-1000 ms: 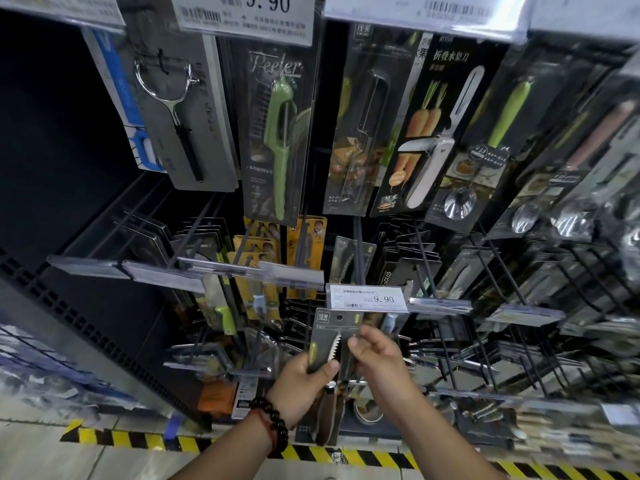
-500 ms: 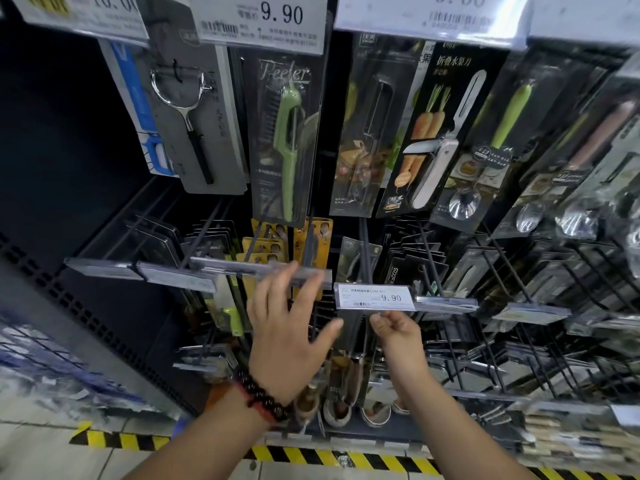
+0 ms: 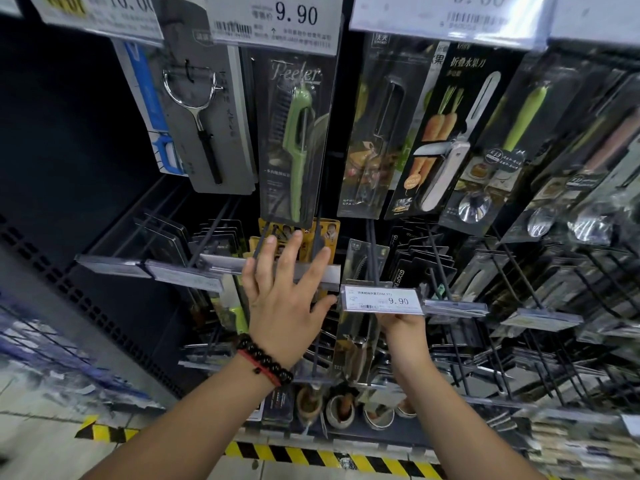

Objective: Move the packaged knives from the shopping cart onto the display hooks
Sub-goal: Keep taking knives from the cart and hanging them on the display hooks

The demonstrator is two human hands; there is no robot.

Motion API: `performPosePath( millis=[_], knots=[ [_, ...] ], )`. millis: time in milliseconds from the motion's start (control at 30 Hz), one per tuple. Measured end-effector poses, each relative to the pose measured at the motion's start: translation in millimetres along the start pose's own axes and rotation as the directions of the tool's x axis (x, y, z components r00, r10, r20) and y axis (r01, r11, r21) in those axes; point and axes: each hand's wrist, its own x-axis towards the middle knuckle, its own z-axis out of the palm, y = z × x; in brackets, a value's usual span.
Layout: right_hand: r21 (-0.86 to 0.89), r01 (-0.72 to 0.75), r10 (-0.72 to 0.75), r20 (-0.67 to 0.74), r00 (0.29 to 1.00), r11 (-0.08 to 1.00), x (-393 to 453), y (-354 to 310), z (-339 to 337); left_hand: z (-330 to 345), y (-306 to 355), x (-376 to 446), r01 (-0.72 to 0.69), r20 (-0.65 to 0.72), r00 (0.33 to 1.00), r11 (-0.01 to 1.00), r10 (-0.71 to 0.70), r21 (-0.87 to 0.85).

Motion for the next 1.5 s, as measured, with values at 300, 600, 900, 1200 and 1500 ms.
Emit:
performPosePath(
  millis=[300, 600, 900, 1200, 1500],
  knots=[
    [0.041, 0.003, -0.002, -0.011, 1.000, 0.999, -4, 2, 2, 13, -7, 8, -0.044, -0.101, 0.993, 0.994, 0.054, 0.096],
    [0.039, -0.030, 0.033, -0.090, 0.995, 0.999, -6, 5, 2, 16, -10, 6, -0.078, -0.165, 0.982, 0.992, 0.094, 0.098],
    [0.060, -0.051, 0.055, -0.074, 0.996, 0.997, -5, 16, -1, 15, -11, 4, -0.080, -0.172, 0.981, 0.994, 0.091, 0.070],
    [0.119, -0.021, 0.031, -0.083, 0.996, 0.993, -13, 18, 2, 15, -11, 4, -0.075, -0.171, 0.981, 0.995, 0.087, 0.072],
    [0.045, -0.041, 0.047, -0.140, 0.989, 0.998, -4, 13, 4, 14, -10, 4, -0.067, -0.180, 0.980, 0.994, 0.082, 0.086]
  ],
)
